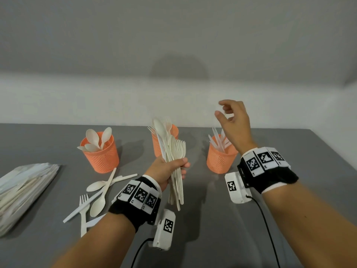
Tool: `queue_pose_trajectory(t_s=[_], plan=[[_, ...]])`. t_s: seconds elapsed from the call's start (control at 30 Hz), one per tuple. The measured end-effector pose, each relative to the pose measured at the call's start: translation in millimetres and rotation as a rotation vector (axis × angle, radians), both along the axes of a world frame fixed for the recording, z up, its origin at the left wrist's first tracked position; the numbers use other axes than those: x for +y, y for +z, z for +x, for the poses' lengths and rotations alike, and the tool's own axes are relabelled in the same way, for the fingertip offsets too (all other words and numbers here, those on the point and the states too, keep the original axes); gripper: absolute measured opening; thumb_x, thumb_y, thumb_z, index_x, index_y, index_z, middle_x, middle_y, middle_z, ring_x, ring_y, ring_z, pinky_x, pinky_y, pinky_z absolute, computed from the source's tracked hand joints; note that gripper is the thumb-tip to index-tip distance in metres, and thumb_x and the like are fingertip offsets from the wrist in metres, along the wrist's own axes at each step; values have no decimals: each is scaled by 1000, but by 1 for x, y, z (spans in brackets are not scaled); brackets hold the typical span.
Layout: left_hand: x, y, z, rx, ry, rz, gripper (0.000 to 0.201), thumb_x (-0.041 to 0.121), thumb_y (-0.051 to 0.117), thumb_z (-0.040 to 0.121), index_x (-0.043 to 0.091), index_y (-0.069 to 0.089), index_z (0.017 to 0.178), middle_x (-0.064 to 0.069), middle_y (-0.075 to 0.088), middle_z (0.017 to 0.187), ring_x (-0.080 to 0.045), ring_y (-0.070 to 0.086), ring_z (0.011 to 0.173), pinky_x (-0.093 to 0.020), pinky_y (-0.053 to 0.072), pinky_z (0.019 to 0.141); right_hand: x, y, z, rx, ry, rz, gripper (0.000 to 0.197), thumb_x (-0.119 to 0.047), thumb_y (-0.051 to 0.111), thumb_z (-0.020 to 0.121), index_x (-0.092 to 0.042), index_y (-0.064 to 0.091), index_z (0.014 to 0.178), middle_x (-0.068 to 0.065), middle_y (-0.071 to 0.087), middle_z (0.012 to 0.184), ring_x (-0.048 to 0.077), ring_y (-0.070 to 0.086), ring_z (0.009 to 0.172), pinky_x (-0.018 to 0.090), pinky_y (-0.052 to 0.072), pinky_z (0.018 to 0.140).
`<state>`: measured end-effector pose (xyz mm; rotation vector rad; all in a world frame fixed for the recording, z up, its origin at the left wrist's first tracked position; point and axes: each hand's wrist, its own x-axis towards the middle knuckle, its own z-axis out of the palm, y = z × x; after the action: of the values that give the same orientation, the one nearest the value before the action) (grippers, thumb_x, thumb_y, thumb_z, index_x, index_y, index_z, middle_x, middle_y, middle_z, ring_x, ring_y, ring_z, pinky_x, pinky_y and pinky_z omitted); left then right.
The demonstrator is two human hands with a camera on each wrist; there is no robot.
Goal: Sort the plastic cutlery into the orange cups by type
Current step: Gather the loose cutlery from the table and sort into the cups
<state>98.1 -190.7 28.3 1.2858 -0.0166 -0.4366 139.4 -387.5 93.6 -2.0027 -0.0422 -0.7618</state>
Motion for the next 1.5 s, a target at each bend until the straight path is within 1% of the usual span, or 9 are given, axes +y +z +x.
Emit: queue_pose_trajectory(t_s=[0.2,0.43,0.63,0.83,0.97,1.2,1.3,1.4,1.5], plan=[[-13,-3,6,-131,182,178,17,4,61,85,9,55,100,-6,50,63,-9,47,37,-23,47,42,79,2,-47,343,443,-86,11,-15,72,78,-7,66,75,-3,51,58,9,45,56,22,40,60],[-14,-6,-3,-221,424,389,24,20,53,90,8,47,110,-4,52,70,-17,47,44,-22,38,37,107,-20,-51,367,265,-266,23,-27,69,81,-9,64,94,-10,47,61,10,48,61,26,42,61],[-9,-12,-4,-277,392,575,41,10,64,80,8,44,115,-12,57,88,-28,58,60,-38,54,51,112,-14,-43,300,216,-46,34,-19,63,86,10,58,68,12,47,57,17,39,54,24,32,51],[-4,-16,-6,-242,359,411,42,6,61,82,7,43,120,-13,56,88,-20,46,43,-23,41,37,74,30,-31,-33,78,144,28,-22,52,94,-5,50,71,-3,39,55,12,36,52,26,34,52],[-4,-14,-4,-247,285,285,34,3,61,83,3,46,113,-11,55,65,-17,48,37,-24,45,41,23,32,-22,-200,-128,-63,25,-19,47,96,-9,44,73,-4,38,63,12,36,59,23,31,55],[-4,-5,-5,-150,53,94,15,11,57,88,2,61,100,4,71,70,-7,53,42,-21,49,49,-23,-30,-4,344,-196,-348,40,-13,49,93,-10,42,53,2,43,55,17,38,54,30,31,62],[-1,-3,-6,-85,-1,14,16,16,57,90,11,60,105,6,74,79,-7,58,46,-21,52,53,-23,-38,-7,501,-194,-464,24,-11,50,91,6,67,88,23,59,92,32,53,85,36,42,78],[2,1,-3,-22,-4,-59,9,16,55,90,11,57,98,2,70,67,-10,57,44,-23,52,50,-6,-28,-14,340,-193,-454,32,-8,50,89,-6,58,120,17,54,111,31,44,110,35,40,88],[2,-1,-1,-50,27,-75,5,9,54,91,10,54,85,3,54,50,-10,46,39,-23,47,46,29,-11,-28,117,23,-306,18,-4,54,87,-6,67,99,13,61,92,18,52,85,19,38,74]])
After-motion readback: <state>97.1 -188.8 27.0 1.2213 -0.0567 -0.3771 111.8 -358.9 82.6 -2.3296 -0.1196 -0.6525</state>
